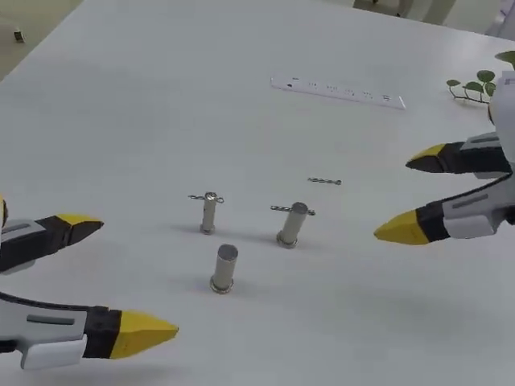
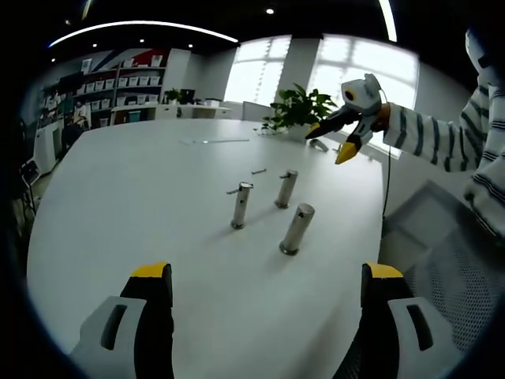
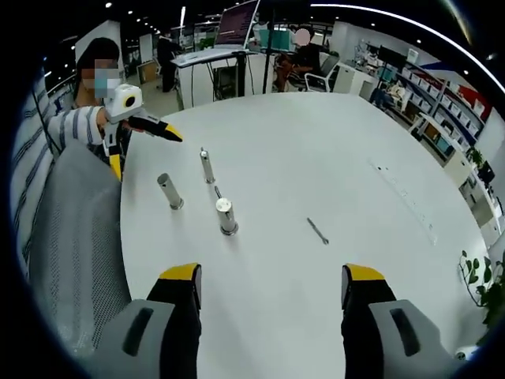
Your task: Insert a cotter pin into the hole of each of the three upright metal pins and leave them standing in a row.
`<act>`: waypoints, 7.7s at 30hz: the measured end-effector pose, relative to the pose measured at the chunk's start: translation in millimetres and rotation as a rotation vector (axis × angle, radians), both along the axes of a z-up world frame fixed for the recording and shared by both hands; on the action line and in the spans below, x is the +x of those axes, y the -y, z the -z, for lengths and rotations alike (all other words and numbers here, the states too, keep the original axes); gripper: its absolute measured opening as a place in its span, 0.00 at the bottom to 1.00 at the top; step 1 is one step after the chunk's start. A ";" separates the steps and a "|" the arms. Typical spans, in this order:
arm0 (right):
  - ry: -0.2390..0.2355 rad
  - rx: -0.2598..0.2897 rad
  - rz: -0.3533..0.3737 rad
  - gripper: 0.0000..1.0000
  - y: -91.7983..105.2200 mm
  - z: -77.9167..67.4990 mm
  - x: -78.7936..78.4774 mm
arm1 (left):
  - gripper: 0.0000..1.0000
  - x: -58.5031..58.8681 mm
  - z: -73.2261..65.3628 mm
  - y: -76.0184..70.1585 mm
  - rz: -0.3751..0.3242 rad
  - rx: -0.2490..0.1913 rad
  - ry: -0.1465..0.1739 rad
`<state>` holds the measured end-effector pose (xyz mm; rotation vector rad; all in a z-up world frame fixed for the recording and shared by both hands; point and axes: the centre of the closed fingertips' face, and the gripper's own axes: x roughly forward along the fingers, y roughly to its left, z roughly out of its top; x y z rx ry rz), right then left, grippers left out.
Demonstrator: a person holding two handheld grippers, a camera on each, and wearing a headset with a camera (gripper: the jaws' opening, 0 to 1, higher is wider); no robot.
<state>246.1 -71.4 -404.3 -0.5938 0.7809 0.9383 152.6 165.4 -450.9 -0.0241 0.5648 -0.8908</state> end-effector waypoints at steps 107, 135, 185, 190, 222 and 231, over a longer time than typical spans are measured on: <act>0.228 -0.077 -0.284 0.00 -63.0 -1.0 6.1 | 0.79 10.2 -39.3 43.9 0.000 -0.207 -0.087; 0.339 -0.020 -0.484 0.00 -130.8 -17.7 -57.2 | 0.39 24.0 -68.2 88.9 0.036 -0.411 -0.267; 0.382 -0.058 -0.619 0.00 -144.5 -15.0 -81.6 | 0.00 18.2 -64.1 92.3 0.024 -0.438 -0.355; 0.381 -0.054 -0.612 0.09 -143.3 -14.5 -80.8 | 0.00 15.9 -60.7 90.4 0.045 -0.399 -0.333; 0.006 0.248 -0.395 0.00 -135.3 -7.9 -96.9 | 0.00 -7.3 -93.8 105.0 0.378 -0.173 0.153; -0.026 0.237 -0.422 0.00 -135.3 -4.6 -106.9 | 0.00 -15.3 -92.9 106.4 0.477 -0.119 0.262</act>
